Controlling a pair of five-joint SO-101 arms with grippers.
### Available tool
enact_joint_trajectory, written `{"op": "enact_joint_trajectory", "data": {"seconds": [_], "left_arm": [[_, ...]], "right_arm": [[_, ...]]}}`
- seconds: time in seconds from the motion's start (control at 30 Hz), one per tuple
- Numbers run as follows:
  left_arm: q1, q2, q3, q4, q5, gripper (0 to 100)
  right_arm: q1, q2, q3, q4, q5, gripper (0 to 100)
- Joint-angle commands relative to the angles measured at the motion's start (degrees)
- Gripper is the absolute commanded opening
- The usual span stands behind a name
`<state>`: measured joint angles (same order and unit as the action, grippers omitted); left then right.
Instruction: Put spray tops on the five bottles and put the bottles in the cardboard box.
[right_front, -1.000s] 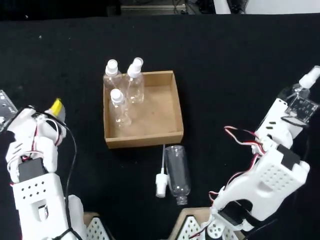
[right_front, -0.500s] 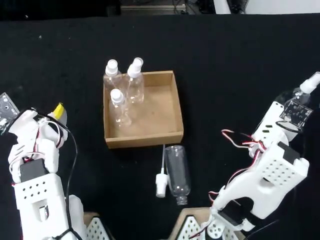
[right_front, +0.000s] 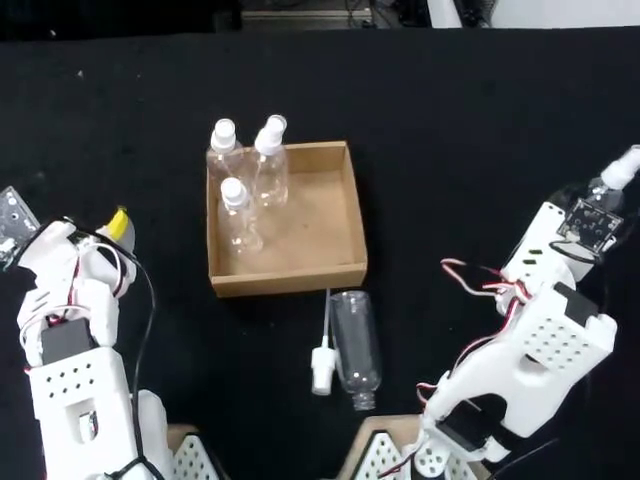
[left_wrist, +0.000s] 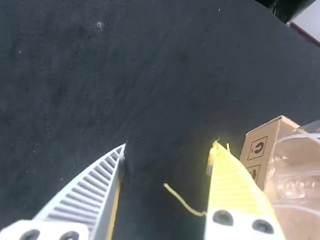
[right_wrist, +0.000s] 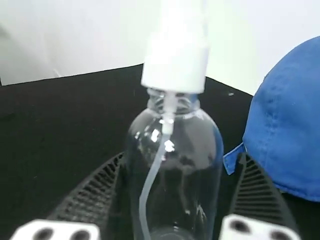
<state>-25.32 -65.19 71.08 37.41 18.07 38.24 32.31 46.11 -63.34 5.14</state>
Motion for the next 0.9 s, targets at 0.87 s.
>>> {"op": "enact_joint_trajectory", "data": {"seconds": [0.87], "left_arm": [[0.4, -1.2, 4.6, -9.1, 0.2, 23]], "right_arm": [[1.0, -19.9, 1.2, 19.3, 0.0, 26.9]]}}
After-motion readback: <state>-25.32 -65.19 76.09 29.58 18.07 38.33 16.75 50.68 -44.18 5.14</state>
